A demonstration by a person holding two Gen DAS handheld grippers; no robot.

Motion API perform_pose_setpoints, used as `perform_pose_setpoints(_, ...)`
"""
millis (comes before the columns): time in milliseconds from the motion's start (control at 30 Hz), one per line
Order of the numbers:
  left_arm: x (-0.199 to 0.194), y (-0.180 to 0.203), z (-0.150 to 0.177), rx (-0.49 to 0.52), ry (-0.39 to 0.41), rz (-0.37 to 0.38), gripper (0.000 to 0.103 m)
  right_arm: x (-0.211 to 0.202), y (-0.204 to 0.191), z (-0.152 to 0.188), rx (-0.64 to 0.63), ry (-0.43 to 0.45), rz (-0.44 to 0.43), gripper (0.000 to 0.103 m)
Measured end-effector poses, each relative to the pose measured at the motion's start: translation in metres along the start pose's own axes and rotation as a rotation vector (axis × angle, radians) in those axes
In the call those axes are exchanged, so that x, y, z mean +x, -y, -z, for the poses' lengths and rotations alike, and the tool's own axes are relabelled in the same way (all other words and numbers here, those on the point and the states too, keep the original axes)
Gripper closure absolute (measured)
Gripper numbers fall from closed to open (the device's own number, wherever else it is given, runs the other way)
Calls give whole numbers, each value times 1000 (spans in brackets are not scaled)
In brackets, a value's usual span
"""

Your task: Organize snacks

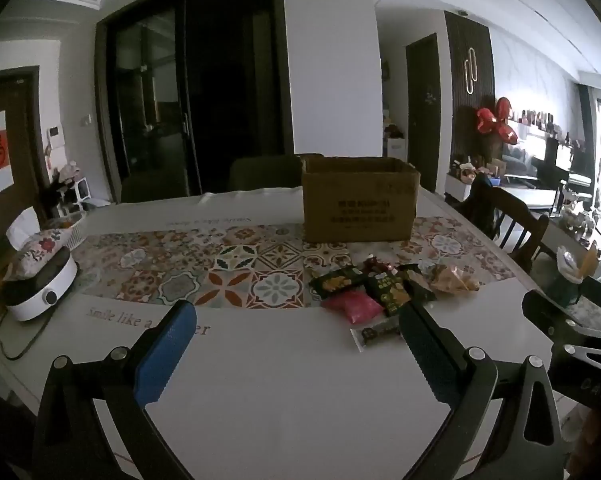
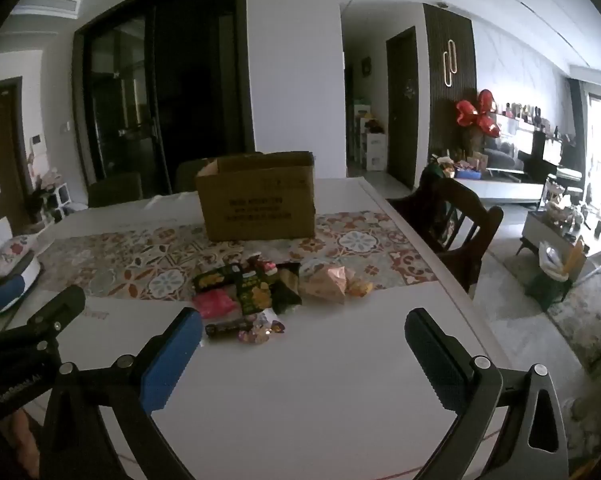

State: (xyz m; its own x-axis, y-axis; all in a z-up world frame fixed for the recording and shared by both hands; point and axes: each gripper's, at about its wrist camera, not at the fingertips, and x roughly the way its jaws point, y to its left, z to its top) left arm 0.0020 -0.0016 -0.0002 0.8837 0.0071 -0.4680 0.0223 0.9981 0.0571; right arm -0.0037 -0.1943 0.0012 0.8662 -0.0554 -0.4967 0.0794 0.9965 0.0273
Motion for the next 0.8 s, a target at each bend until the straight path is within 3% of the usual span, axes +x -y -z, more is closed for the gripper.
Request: perform_pose_setpoints(800,-3,-2,-4,1,12,14,0,-3,3,0,17,8,-2,1)
